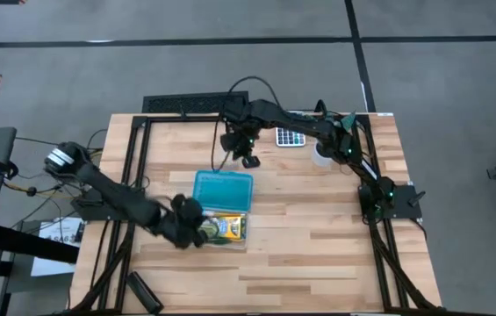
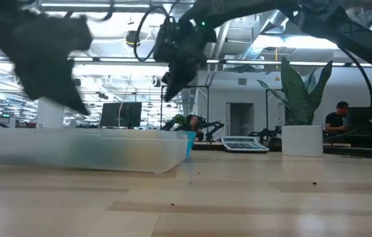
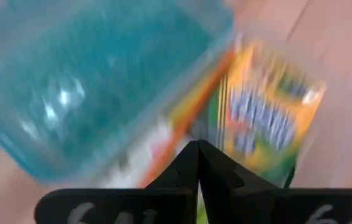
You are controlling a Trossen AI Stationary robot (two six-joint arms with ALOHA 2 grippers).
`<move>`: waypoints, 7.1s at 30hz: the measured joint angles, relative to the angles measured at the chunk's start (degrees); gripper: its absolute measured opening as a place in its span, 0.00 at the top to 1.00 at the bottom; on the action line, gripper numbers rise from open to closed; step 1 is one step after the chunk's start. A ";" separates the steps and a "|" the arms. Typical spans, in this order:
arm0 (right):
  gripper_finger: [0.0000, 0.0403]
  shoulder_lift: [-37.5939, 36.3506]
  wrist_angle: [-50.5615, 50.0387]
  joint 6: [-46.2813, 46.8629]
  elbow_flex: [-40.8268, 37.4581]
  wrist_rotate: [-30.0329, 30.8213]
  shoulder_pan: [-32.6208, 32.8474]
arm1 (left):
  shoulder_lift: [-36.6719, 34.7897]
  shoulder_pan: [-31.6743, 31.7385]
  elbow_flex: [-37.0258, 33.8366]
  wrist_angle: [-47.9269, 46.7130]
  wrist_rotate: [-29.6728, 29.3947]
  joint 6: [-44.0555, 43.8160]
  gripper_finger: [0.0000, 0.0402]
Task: Pack school essentials
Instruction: Close the supply box
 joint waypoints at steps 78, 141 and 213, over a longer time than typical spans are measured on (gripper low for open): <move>1.00 2.31 -5.69 22.99 -8.96 -12.97 -8.99 | 13.38 5.28 1.13 6.26 -0.07 -2.15 1.00; 1.00 -34.40 29.44 38.93 -63.19 26.09 -2.50 | 18.01 5.56 1.17 19.73 1.12 4.32 1.00; 1.00 -27.24 55.52 48.92 -53.77 4.43 22.55 | 8.04 -4.96 12.50 -8.43 6.29 -2.97 1.00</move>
